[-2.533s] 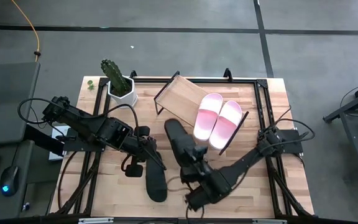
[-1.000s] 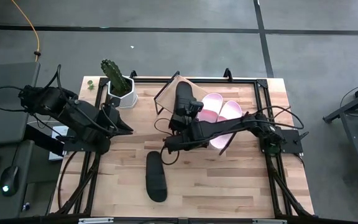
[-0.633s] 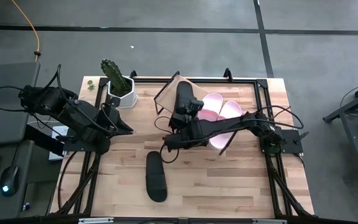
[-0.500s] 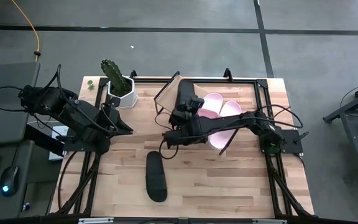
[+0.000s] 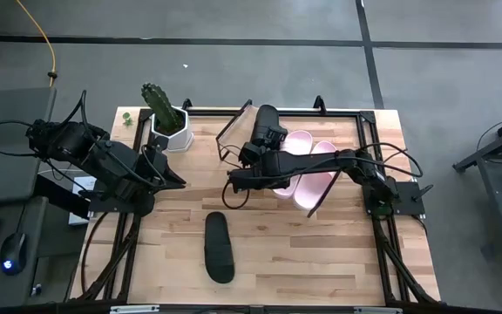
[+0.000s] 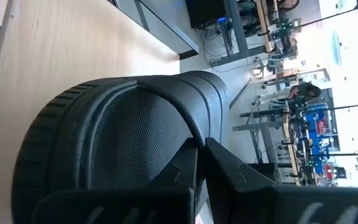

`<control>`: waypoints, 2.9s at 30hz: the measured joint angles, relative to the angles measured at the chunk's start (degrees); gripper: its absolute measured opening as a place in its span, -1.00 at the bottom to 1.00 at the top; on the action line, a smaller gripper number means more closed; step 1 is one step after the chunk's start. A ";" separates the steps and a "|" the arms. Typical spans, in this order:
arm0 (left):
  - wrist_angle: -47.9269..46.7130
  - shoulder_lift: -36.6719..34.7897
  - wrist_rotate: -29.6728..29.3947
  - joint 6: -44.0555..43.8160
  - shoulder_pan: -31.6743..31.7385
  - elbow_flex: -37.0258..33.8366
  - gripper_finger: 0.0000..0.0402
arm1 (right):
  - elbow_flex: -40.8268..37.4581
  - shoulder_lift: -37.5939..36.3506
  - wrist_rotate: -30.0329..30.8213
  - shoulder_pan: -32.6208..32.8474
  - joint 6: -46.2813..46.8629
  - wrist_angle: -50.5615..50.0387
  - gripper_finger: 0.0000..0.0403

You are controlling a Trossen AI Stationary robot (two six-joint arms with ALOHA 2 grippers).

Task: Pick and place slides into the shelf
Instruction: Put the right black slipper on the shelf

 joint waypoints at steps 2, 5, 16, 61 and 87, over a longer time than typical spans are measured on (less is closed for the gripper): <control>-0.39 0.01 -0.02 0.00 0.01 0.00 -0.85 | 0.02 0.00 -0.35 -0.06 -0.58 0.02 -1.00; -0.45 0.01 -0.02 0.00 0.02 0.00 -0.85 | 0.02 -0.01 0.13 -0.04 -1.68 -0.03 -1.00; -0.43 0.02 -0.07 0.00 0.01 0.00 -0.85 | 3.53 0.00 3.84 -0.48 -4.29 -0.19 -1.00; -0.01 0.44 -0.04 -0.55 0.02 -4.68 -0.85 | 6.58 -5.70 5.57 -11.16 -16.13 -0.07 -1.00; 0.01 0.39 -0.16 -1.09 0.00 -4.68 -0.85 | 5.67 -22.77 0.68 -12.38 -15.72 0.02 -1.00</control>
